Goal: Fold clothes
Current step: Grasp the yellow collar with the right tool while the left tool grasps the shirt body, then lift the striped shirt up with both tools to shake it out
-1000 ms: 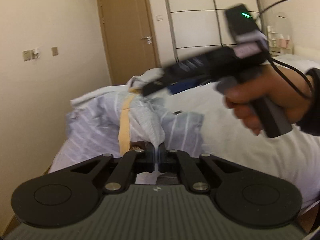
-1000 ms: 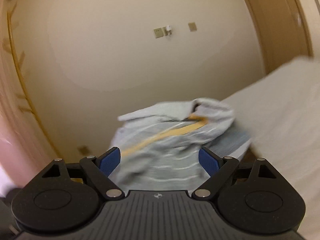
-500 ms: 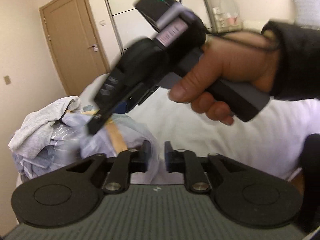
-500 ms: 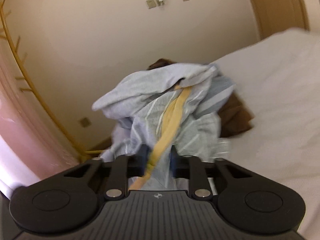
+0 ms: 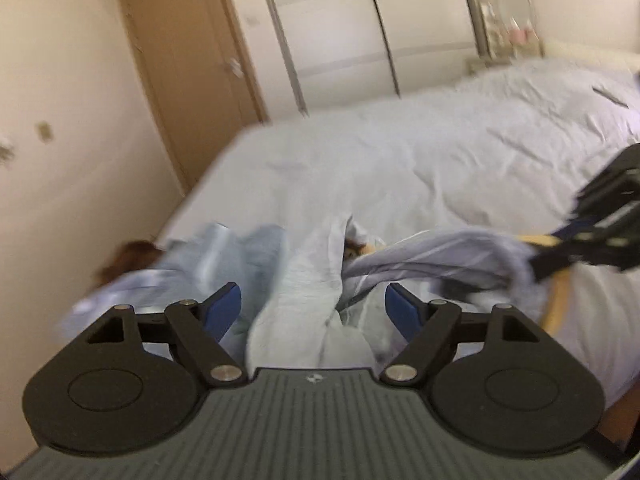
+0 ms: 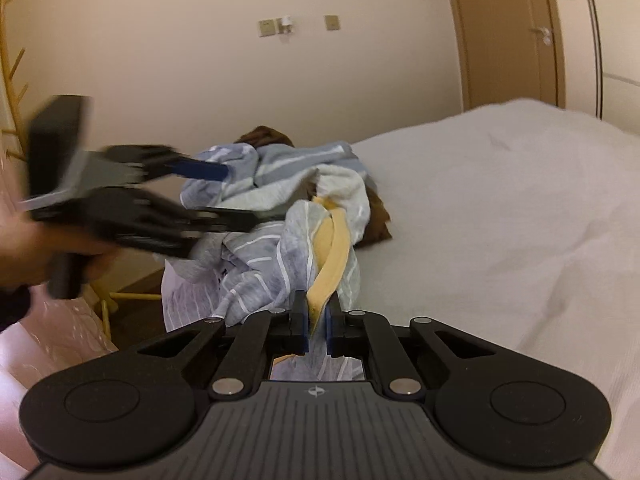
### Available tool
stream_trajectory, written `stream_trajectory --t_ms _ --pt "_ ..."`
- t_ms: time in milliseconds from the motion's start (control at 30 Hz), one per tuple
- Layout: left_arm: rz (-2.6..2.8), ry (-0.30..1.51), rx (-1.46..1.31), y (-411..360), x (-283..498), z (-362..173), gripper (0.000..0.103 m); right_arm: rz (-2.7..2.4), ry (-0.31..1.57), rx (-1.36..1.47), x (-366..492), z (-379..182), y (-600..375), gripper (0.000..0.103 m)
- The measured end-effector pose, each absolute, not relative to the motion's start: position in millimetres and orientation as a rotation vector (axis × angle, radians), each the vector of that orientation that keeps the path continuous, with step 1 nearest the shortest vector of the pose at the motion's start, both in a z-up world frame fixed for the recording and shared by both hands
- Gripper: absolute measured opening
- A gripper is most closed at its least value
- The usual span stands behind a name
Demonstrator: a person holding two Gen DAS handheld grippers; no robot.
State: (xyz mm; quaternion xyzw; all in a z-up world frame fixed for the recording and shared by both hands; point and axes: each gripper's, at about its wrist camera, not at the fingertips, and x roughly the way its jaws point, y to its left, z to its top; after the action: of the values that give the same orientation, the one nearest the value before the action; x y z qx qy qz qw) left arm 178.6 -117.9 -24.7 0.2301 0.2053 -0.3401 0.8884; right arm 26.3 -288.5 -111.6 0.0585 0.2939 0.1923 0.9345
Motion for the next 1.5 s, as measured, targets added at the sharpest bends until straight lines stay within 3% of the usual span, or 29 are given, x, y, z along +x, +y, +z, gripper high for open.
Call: stream_trajectory --t_ms 33,100,133,167,300,367,400,500,533,567,633,833,1100,1500 --pt "-0.724 0.46 0.492 -125.0 193.1 -31.9 0.073 0.396 0.605 0.134 24.7 -115.7 -292.1 0.009" --pt "-0.752 0.519 0.531 -136.0 209.6 -43.7 0.051 0.39 0.597 0.176 19.5 -123.7 -299.8 0.021" --pt "-0.751 0.535 0.551 -139.4 207.6 -44.0 0.017 0.384 0.586 0.205 13.6 -127.5 -303.3 0.036" --pt "-0.749 0.542 0.562 -139.1 208.0 -45.9 0.006 0.388 0.575 0.221 6.6 -131.2 -304.5 0.053" --pt "-0.742 0.463 0.514 -119.7 196.5 -29.4 0.004 0.407 0.547 0.233 -22.6 -146.2 -299.9 0.068" --pt "-0.728 0.413 0.487 -124.4 189.9 -12.3 0.004 0.416 0.552 0.176 -36.6 -154.0 -285.7 0.086" --pt "-0.727 0.397 0.475 -122.6 188.1 -5.1 0.004 0.418 0.558 0.114 -38.1 -157.9 -272.0 0.087" --pt "-0.712 0.36 0.457 -117.8 184.4 12.1 0.004 0.349 0.524 -0.056 -36.5 -166.5 -241.5 0.077" --pt "-0.705 0.352 0.455 -116.4 183.1 16.1 0.004 0.313 0.527 -0.048 -32.8 -167.6 -241.9 0.058" --pt "-0.698 0.343 0.454 -114.5 181.3 19.9 0.004 0.285 0.538 -0.01 -30.3 -166.1 -248.7 0.032" --pt "-0.681 0.317 0.456 -107.7 174.1 26.2 0.004 0.239 0.541 0.059 -32.8 -156.0 -268.8 0.011" --pt "-0.679 0.194 0.369 -90.1 139.1 69.8 0.003 0.07 0.399 0.022 -89.3 -83.3 -329.0 0.004" --pt "-0.804 -0.133 0.272 -107.8 44.0 161.5 0.003 -0.243 0.108 -0.183 -205.5 40.7 -383.2 0.004" --pt "-0.991 -0.382 0.165 -140.3 -44.1 229.2 0.003 -0.573 -0.175 -0.354 -367.1 124.4 -397.1 0.004"
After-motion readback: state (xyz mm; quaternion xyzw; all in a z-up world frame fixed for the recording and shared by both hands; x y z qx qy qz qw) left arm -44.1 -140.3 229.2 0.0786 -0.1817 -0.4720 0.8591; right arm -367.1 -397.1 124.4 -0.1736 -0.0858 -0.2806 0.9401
